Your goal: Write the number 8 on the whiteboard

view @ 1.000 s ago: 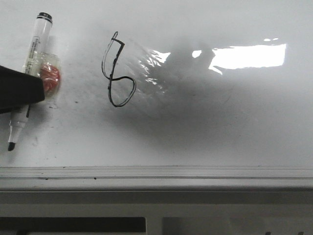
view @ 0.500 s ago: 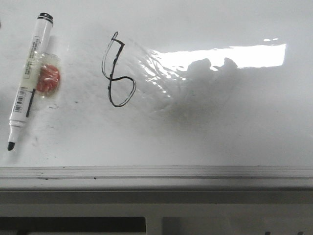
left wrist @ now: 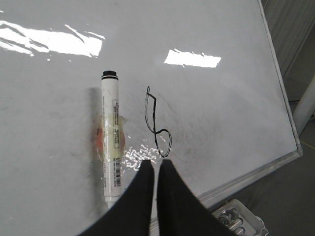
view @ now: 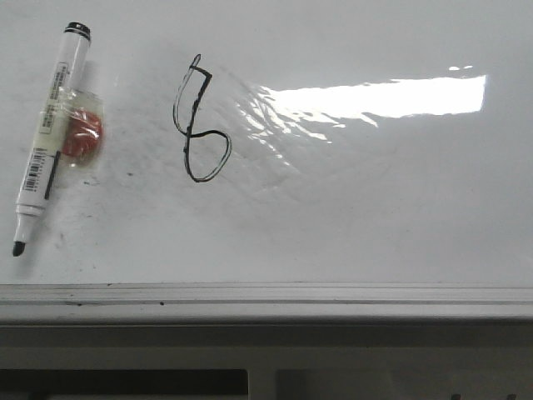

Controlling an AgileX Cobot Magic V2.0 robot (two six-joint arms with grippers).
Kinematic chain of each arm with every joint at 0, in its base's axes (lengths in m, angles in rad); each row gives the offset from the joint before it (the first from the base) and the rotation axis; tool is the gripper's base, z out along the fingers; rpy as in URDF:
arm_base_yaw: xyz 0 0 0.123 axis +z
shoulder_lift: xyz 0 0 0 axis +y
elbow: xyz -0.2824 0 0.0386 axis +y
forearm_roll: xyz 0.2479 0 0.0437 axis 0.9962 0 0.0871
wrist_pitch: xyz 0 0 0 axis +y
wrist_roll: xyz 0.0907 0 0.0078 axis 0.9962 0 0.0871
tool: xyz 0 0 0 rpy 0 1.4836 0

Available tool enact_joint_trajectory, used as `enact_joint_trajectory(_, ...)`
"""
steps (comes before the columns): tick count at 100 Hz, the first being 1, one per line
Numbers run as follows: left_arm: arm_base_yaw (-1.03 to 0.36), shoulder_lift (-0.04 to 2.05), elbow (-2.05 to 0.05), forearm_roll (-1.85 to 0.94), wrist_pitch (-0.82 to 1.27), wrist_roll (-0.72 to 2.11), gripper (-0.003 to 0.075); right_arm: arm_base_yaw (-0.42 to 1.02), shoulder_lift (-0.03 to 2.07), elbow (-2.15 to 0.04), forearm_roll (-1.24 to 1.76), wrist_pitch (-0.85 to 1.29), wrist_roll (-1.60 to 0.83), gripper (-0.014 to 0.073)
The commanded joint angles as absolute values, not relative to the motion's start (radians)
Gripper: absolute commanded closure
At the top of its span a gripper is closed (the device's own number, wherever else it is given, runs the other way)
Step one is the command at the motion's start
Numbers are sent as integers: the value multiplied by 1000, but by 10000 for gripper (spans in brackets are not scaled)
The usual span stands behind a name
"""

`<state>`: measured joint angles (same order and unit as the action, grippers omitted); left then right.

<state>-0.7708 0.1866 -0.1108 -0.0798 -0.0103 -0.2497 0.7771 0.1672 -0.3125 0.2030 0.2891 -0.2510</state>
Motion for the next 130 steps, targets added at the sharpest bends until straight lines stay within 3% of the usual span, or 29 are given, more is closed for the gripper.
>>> enact_joint_trajectory(1, -773, 145, -132, -65, -24, -251, 741, 771, 74, -274, 192, 196, -256, 657)
enact_joint_trajectory(12, -773, 128, -130, -65, -22, -251, 741, 771, -35, -215, 192, 195, -256, 657)
enact_joint_trajectory(91, -766, 128, -125, 8, 0, -251, 741, 771, -7, -200, 194, 192, -256, 657)
enact_joint_trajectory(110, -621, 128, -107, 41, 83, -231, 741, 771, -7, -200, 194, 192, -256, 657)
enact_joint_trajectory(130, -372, 107, -60, 35, 7, 95, 741, 771, -7, -200, 194, 192, -256, 657)
